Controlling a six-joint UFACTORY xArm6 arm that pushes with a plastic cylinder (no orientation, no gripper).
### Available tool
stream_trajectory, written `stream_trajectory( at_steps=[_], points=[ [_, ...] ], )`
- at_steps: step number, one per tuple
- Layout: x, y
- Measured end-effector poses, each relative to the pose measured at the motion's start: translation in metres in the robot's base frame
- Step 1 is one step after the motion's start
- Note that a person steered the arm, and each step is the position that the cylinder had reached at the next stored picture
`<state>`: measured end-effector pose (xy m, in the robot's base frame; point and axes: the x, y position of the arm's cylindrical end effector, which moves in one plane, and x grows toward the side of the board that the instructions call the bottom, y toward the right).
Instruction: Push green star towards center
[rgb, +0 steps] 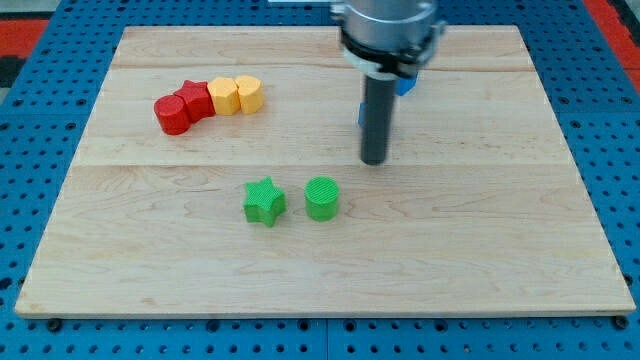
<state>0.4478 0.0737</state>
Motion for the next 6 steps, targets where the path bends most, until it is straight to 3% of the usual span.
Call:
stream_trajectory(
  at_steps=[1, 2, 4, 6],
  points=[
    [0.058, 0.01],
    [0.094, -0.025],
    [0.088, -0.088],
    [0.11, -0.124]
  ],
)
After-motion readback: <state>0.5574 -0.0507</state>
